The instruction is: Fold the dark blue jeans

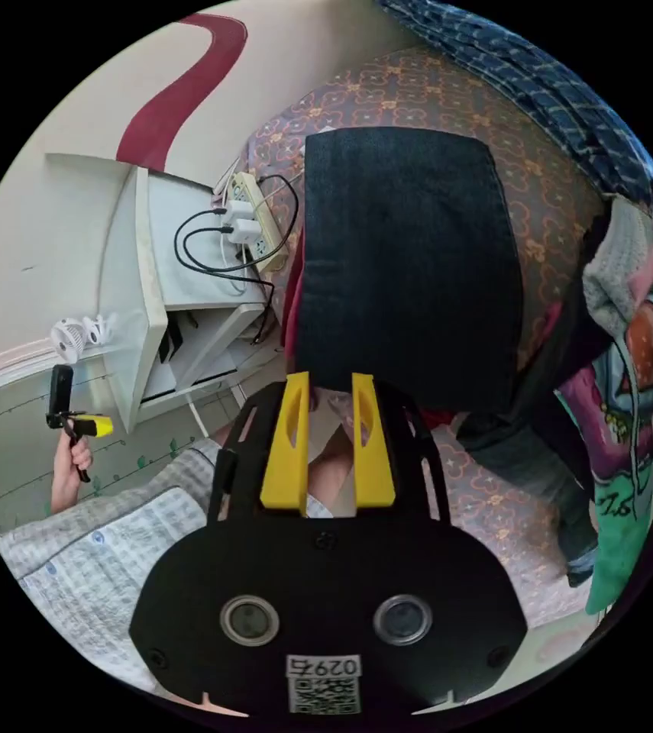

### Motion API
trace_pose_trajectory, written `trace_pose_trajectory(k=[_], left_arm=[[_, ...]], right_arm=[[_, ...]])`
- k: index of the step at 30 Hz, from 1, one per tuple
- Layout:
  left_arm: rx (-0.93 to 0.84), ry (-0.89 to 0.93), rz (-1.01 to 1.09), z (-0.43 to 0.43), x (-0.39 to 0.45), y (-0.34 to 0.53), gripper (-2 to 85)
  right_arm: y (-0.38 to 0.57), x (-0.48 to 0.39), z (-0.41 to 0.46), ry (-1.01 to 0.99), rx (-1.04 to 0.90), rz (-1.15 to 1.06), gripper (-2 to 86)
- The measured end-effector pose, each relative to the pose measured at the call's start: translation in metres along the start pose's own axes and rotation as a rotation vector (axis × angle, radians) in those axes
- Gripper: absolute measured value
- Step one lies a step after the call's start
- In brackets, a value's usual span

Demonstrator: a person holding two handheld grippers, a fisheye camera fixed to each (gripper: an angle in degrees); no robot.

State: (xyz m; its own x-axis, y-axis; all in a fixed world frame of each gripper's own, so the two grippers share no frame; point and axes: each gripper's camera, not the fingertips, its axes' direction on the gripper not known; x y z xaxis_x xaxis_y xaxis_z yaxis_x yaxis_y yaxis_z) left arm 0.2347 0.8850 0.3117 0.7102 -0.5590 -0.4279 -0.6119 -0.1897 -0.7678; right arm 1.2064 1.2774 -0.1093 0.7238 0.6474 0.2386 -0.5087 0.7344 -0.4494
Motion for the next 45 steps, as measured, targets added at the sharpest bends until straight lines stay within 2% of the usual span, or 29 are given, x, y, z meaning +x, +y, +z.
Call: trace_pose_trajectory(k=[2,5,8,10,13,15,18,19,21,22,24,27,31,34,36,39,43,45], left_arm=[[0.026,0.016,-0.029,-0.013,-0.013,0.022,-1.0],[0.065,0.016,-0.09,-0.036,-0.035,0.059,-1.0],[0.096,0.041,-0.132,-0.061,-0.055,0.091,-1.0],[0.107,0.052,-0.157,-0.076,-0.066,0.108,-1.0],[0.138,0.064,-0.18,-0.102,-0.08,0.132,-1.0],[0.167,0.087,-0.182,-0.122,-0.089,0.147,-1.0],[0.18,0.149,-0.186,-0.141,-0.101,0.155,-1.0],[0.178,0.168,-0.186,-0.144,-0.103,0.155,-1.0],[0.141,0.265,-0.164,-0.154,-0.111,0.147,-1.0],[0.13,0.289,-0.153,-0.157,-0.111,0.144,-1.0],[0.089,0.354,-0.087,-0.172,-0.105,0.13,-1.0],[0.049,0.317,0.013,-0.203,-0.085,0.117,-1.0],[0.026,0.215,0.124,-0.249,-0.064,0.122,-1.0],[0.068,0.118,0.168,-0.296,-0.06,0.147,-1.0],[0.144,0.071,0.165,-0.338,-0.069,0.177,-1.0],[0.256,0.103,0.134,-0.384,-0.095,0.217,-1.0],[0.351,0.119,0.06,-0.428,-0.129,0.262,-1.0],[0.42,0.133,0.036,-0.452,-0.141,0.29,-1.0]], right_arm=[[-0.035,-0.011,0.018,-0.056,-0.038,0.035,15.6],[-0.077,-0.04,0.047,-0.048,-0.049,0.074,16.4],[-0.108,-0.062,0.081,0.052,-0.109,0.164,14.2],[-0.122,-0.075,0.087,0.158,-0.132,0.2,8.4],[-0.137,-0.084,0.081,0.056,-0.156,0.215,4.0],[-0.125,-0.088,0.061,-0.123,-0.001,0.24,2.3],[-0.095,-0.11,0.016,-0.384,0.235,0.1,1.5],[-0.088,-0.117,0.004,-0.427,0.294,0.079,1.4],[-0.065,-0.151,-0.049,-0.58,0.529,-0.009,1.2],[-0.062,-0.164,-0.062,-0.605,0.574,-0.053,1.2],[-0.053,-0.233,-0.105,-0.584,0.691,-0.203,1.1],[-0.052,-0.35,-0.136,-0.419,0.745,-0.409,1.0],[-0.063,-0.483,-0.135,-0.493,0.78,-0.679,1.0],[-0.081,-0.596,-0.114,-0.671,0.736,-0.935,0.9],[-0.106,-0.687,-0.082,-0.787,0.584,-1.088,0.9],[-0.145,-0.797,-0.008,-0.715,0.341,-1.179,0.8],[-0.206,-0.877,0.126,-0.672,0.075,-1.003,0.5],[-0.241,-0.899,0.225,-0.605,-0.114,-0.807,0.4]])
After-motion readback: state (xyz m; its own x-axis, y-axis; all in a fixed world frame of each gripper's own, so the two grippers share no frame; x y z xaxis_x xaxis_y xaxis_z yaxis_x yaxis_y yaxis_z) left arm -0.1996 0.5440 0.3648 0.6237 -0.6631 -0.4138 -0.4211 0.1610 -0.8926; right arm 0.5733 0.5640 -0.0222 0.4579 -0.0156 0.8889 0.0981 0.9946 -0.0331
